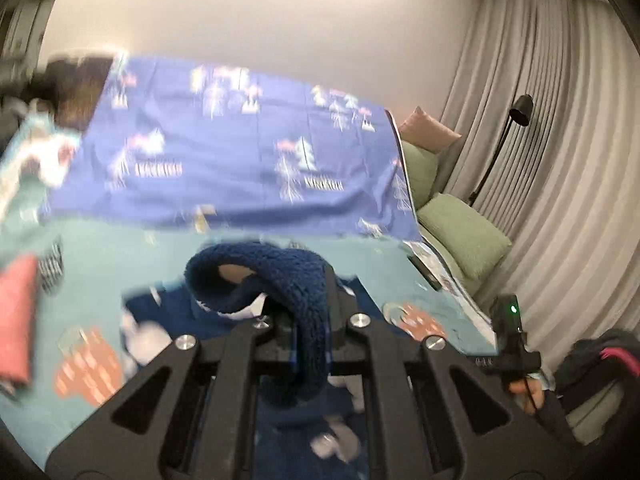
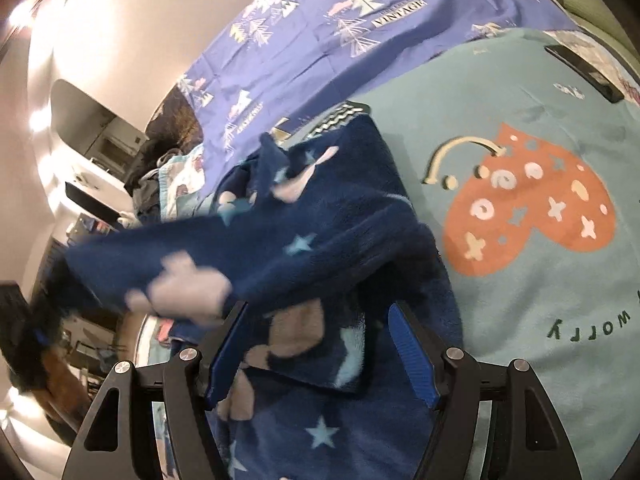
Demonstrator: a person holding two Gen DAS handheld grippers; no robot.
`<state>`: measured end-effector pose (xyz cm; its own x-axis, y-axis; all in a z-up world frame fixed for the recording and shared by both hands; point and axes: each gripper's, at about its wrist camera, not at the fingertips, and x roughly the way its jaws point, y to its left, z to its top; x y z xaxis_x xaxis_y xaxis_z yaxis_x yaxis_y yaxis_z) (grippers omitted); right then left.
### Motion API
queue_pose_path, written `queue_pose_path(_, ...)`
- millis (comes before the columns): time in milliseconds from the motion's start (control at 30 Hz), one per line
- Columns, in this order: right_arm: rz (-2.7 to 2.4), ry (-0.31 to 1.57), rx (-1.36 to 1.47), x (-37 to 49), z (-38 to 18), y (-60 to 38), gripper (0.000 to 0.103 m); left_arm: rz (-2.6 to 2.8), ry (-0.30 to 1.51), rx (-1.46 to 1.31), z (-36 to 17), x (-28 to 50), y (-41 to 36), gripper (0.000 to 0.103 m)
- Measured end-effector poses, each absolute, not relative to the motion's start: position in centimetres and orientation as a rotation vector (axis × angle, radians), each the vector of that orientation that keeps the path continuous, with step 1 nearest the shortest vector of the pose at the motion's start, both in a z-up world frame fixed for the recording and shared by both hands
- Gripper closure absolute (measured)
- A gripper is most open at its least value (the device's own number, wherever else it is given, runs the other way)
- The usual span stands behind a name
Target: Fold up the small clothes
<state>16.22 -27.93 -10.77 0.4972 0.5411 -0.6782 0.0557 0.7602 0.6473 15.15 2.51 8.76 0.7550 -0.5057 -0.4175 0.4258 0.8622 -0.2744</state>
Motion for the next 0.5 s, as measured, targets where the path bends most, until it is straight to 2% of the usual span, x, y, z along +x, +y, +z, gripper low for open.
queue_pose_path(100, 0.321, 1.051, 0.619, 16.3, -11.1, -26.8, 0.030, -0.399, 0.510, -0.082, 7.2, 16.9, 4.0, 0.092)
queue_pose_path(233, 0.312, 1.094, 0.599, 16.5, -12.5, -26.1, 0.030, -0.313, 0.822, -0.106, -3.0, 22.1, 7.5, 0.091)
queue_pose_path(333, 0.292, 1.115, 0.613, 16.9, -13.1, -26.1, 0.030, -0.270, 0.987, -0.204, -9.5, 23.3, 9.8, 0.087)
queue_pose_path(367, 0.284, 1.116, 0.613, 16.9, -13.2, -26.0, 0.030, -0.276, 0.990, -0.227, -10.1, 23.1, 9.9, 0.081)
queue_pose_path(433, 0.268, 1.100, 0.597, 16.9, -12.7, -26.0, 0.030, -0.287, 0.959, -0.259, -10.2, 22.5, 10.3, 0.076)
queue_pose_path(500, 0.244, 1.059, 0.563, 16.4, -11.6, -26.1, 0.030, -0.286, 0.944, -0.274, -9.3, 22.2, 10.6, 0.057)
